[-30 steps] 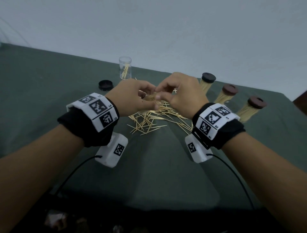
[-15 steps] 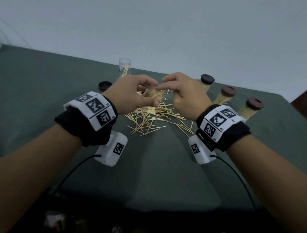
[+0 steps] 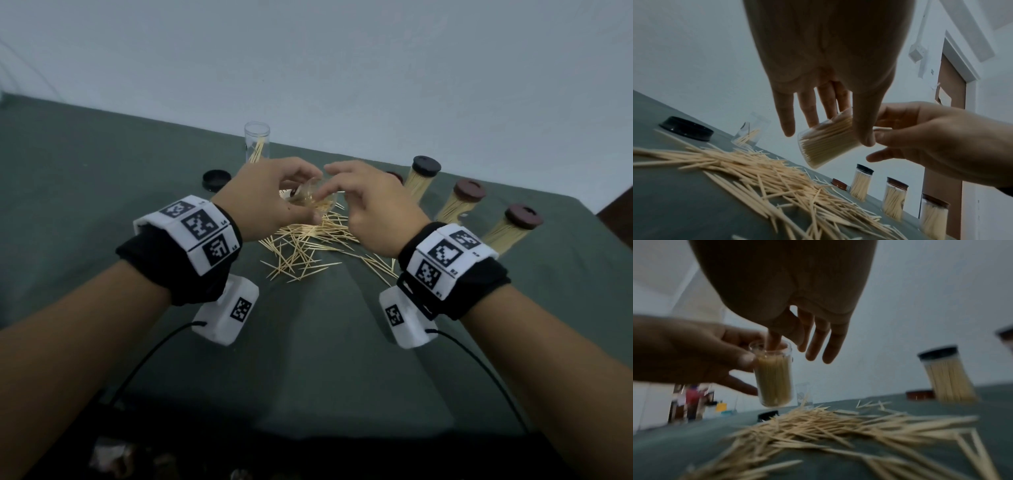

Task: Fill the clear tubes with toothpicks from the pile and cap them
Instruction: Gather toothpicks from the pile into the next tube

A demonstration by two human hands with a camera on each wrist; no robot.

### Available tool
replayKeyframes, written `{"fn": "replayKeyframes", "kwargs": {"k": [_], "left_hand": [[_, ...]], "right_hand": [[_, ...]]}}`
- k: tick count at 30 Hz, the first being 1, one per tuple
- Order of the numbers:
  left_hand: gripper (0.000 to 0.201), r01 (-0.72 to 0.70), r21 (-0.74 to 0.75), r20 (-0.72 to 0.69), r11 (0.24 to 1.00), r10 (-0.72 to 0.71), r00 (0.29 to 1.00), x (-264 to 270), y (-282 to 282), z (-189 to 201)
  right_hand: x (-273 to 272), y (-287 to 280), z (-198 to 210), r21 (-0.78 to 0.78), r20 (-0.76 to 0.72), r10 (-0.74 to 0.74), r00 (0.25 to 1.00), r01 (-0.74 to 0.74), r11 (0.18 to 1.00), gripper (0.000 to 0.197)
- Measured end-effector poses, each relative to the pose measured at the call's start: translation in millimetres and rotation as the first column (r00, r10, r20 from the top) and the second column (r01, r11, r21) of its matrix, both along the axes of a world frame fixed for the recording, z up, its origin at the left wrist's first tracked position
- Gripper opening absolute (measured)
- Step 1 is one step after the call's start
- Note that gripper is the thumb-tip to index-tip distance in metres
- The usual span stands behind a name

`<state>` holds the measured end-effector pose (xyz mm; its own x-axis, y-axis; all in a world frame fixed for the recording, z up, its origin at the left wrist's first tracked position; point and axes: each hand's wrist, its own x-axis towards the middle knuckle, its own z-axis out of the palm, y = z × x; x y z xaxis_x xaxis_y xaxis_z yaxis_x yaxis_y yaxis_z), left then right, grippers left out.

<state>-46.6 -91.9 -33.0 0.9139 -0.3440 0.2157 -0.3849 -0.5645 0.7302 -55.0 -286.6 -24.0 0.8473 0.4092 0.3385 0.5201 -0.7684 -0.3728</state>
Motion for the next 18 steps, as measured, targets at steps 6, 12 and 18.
{"fn": "replayKeyframes", "kwargs": {"k": [6,12,18], "left_hand": [[0.058,-0.027,-0.020,0.010,0.999,0.027,1.000,2.6,2.0,-0.8],[0.055,0.002,0.007,0.061,1.000,-0.002,0.998,-1.4,-5.3,-0.7],[0.054,0.051,-0.032,0.034,0.998,-0.050,0.998,-2.0,-7.0,-0.6]], "right_hand": [[2.4,0.8,1.0,-0.041,0.038,-0.043,0.998,0.045,0.998,0.046],[3.9,4.7,-3.5,-0.251,-0.094,-0.083,0.992,0.057,0.966,0.053],[3.6,5.6,-7.0,-0.120,-0.222,-0.051,0.974,0.024,0.992,0.052]]}}
